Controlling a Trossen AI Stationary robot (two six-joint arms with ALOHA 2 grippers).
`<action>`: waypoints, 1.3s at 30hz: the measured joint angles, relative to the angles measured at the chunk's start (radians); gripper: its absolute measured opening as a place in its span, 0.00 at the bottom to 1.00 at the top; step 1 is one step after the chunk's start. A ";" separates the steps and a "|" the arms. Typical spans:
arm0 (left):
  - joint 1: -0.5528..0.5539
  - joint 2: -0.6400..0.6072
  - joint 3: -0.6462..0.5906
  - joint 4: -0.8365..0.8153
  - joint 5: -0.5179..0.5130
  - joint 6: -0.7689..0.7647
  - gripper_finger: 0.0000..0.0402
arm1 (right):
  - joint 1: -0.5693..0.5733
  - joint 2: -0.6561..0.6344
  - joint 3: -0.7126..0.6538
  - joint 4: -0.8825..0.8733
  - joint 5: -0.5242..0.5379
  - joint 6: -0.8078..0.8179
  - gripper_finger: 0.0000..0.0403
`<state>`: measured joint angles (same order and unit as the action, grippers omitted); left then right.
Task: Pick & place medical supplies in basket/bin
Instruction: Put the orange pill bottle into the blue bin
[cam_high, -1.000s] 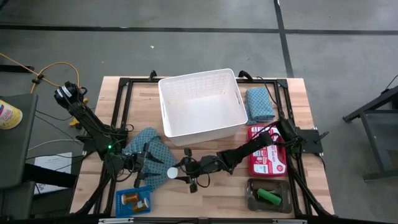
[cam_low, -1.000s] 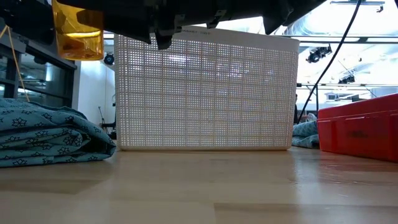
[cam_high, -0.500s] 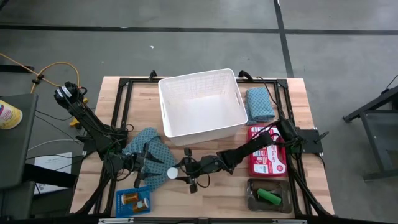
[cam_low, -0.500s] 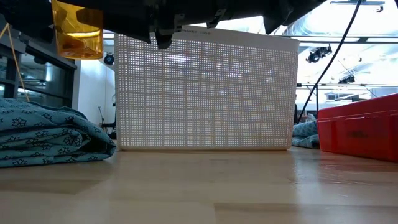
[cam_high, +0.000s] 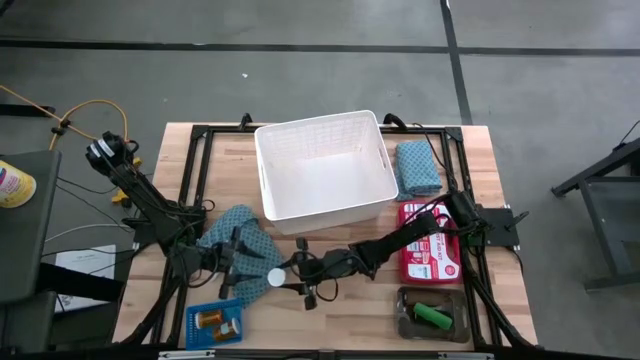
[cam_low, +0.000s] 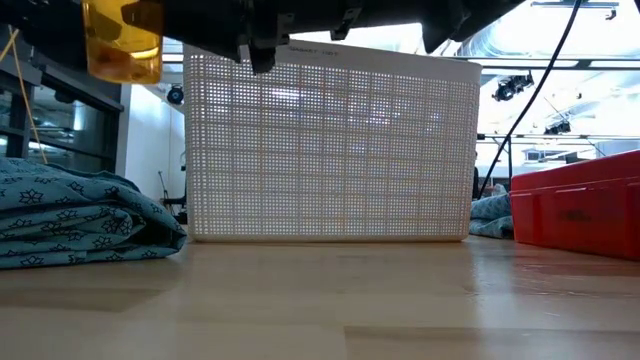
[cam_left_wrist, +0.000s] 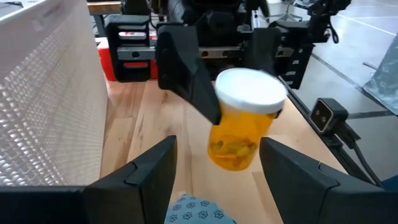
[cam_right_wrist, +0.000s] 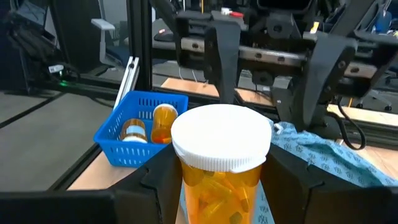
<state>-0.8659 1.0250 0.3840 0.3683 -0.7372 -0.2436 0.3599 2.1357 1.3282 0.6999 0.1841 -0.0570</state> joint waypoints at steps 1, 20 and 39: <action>0.003 0.000 0.000 0.000 0.000 0.000 0.55 | 0.000 0.000 0.000 0.008 0.000 0.000 0.43; 0.020 0.000 0.000 0.081 0.003 0.001 0.55 | -0.028 0.000 0.000 0.070 0.051 0.000 0.43; 0.063 0.000 0.000 0.092 0.013 0.002 0.55 | -0.040 -0.002 0.000 0.212 0.023 -0.046 0.43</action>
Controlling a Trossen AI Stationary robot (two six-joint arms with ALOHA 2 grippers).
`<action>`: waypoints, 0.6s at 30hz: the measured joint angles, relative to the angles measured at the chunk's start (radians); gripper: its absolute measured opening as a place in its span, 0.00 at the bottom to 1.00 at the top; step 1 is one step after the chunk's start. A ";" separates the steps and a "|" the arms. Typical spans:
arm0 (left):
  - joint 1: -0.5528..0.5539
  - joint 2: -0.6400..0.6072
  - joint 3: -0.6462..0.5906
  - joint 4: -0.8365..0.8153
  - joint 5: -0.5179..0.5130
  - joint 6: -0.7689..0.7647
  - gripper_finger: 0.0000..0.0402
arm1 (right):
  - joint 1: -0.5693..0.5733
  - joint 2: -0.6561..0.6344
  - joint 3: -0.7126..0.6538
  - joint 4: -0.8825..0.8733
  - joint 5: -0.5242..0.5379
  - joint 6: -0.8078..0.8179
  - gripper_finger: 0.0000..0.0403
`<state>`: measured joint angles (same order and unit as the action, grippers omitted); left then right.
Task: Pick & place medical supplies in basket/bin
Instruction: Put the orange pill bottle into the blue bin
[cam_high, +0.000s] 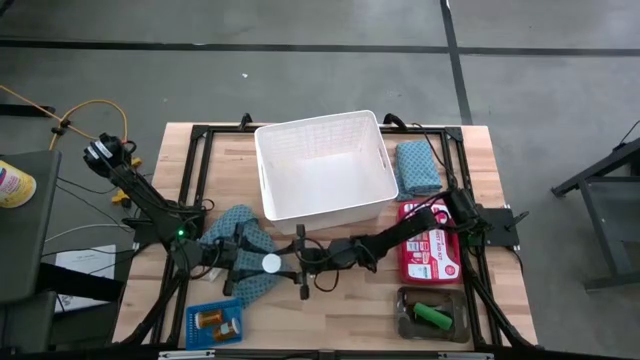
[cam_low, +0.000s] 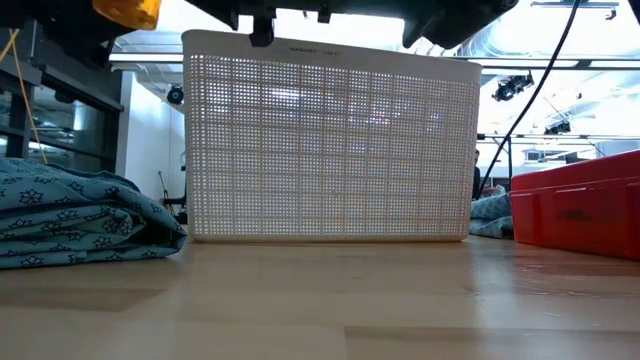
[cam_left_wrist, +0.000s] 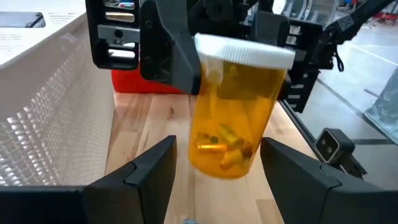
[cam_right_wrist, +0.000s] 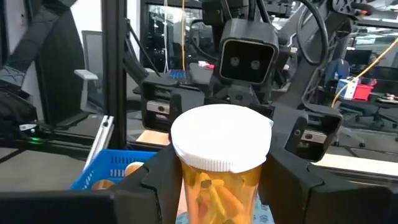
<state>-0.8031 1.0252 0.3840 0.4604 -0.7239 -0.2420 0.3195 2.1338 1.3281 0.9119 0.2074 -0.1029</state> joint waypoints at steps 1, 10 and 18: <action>0.006 0.000 0.000 0.005 0.004 0.000 0.55 | -0.002 0.000 0.000 0.000 0.001 0.000 0.43; 0.031 0.000 0.000 0.023 0.027 0.000 0.55 | -0.009 0.000 0.000 0.013 -0.004 0.000 0.43; 0.035 0.000 0.000 0.023 0.027 -0.001 0.55 | -0.019 0.000 0.000 0.055 -0.013 0.000 0.43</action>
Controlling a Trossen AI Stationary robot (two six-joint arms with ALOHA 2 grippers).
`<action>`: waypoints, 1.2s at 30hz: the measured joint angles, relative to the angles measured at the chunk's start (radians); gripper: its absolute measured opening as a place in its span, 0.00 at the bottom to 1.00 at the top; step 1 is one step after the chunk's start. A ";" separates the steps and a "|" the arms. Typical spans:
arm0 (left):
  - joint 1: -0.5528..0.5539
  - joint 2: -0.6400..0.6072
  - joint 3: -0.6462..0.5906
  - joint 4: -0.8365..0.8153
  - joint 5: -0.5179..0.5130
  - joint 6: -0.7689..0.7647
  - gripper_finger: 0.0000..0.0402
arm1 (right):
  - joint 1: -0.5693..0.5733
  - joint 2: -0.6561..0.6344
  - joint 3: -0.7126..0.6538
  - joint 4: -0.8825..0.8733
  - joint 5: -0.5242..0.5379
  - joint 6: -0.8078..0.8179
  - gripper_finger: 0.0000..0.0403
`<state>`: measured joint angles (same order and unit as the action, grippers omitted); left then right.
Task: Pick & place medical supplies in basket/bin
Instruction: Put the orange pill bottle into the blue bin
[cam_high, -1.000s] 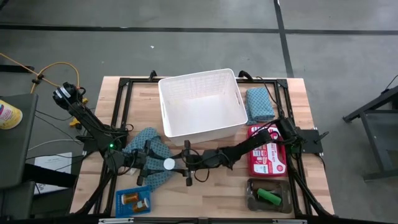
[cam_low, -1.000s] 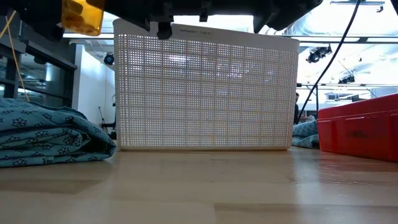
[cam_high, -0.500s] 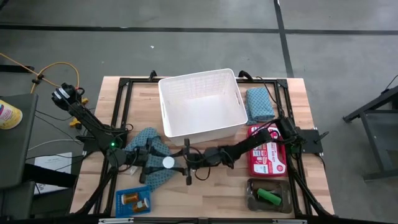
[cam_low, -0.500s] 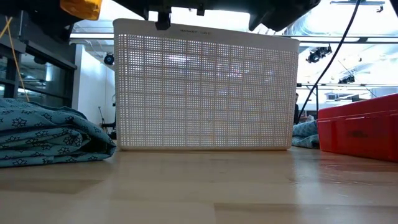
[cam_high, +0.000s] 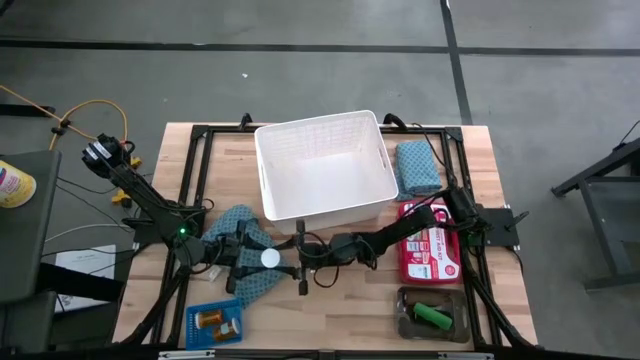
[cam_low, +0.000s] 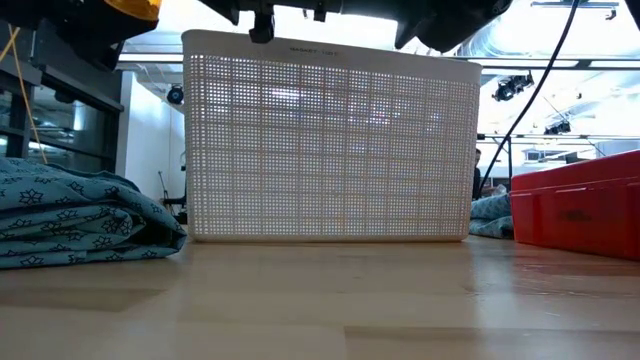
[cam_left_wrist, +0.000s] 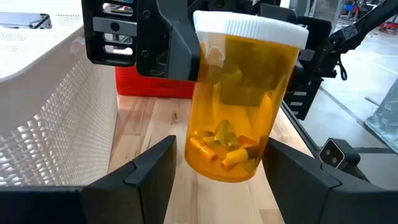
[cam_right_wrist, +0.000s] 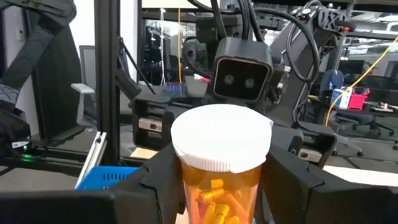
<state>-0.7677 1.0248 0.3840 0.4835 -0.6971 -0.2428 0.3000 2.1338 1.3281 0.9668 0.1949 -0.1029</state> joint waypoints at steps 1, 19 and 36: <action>0.000 0.000 0.000 0.000 0.001 0.000 0.55 | 0.000 0.000 0.000 0.000 -0.006 0.000 0.43; 0.000 0.000 0.000 0.003 0.002 0.007 0.50 | -0.001 0.001 0.000 0.011 -0.014 0.000 0.43; 0.000 0.000 0.000 0.003 0.001 0.008 0.42 | -0.002 0.002 0.000 0.011 -0.014 0.010 0.43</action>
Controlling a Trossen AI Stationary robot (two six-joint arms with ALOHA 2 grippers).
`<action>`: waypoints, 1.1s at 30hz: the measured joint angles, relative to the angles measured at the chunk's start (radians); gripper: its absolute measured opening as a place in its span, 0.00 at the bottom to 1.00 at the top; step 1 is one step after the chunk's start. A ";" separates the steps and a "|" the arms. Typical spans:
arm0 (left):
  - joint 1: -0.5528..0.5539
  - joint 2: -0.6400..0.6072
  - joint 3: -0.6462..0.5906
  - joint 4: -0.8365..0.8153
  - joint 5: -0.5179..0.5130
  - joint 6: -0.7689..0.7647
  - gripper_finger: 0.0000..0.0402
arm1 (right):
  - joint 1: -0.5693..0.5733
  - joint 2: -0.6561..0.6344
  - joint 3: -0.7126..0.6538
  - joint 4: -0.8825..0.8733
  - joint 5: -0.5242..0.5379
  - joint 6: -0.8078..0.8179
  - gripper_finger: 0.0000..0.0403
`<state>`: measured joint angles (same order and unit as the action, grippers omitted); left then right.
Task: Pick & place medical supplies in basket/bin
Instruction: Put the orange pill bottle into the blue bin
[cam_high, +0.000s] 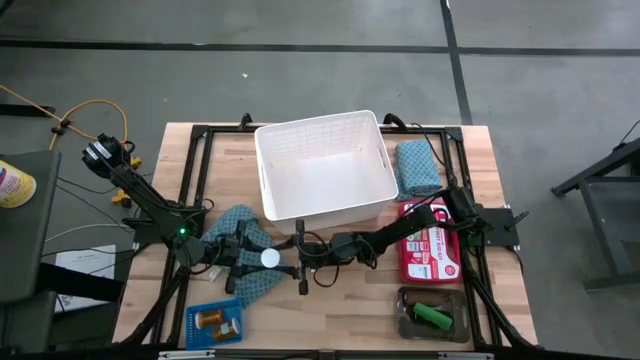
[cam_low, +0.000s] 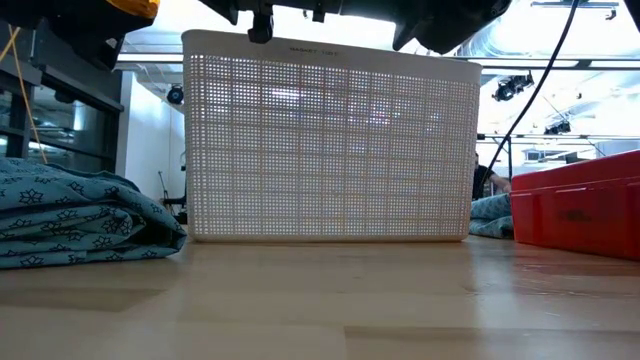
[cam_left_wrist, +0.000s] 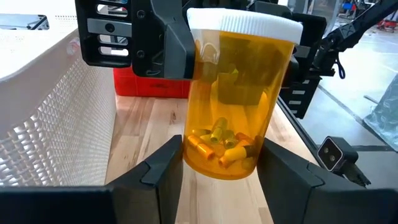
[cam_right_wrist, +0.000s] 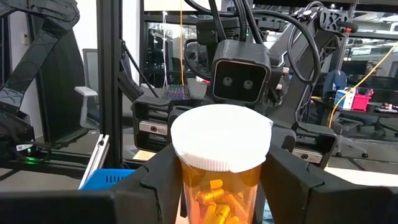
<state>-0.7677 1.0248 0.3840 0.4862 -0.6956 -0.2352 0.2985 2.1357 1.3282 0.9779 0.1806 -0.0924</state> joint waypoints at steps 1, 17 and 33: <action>0.000 0.000 0.000 0.000 0.000 -0.001 0.42 | 0.000 0.000 0.000 0.000 0.000 0.009 0.43; 0.000 0.000 0.000 0.025 -0.003 0.003 0.42 | 0.000 0.000 0.001 -0.003 -0.001 0.070 0.59; -0.036 0.000 0.000 0.022 -0.002 0.003 0.42 | 0.001 -0.019 0.001 -0.125 0.026 0.062 0.68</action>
<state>-0.8040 1.0248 0.3840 0.5084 -0.6977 -0.2317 0.2995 2.1162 1.3289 0.8526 0.2067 -0.0299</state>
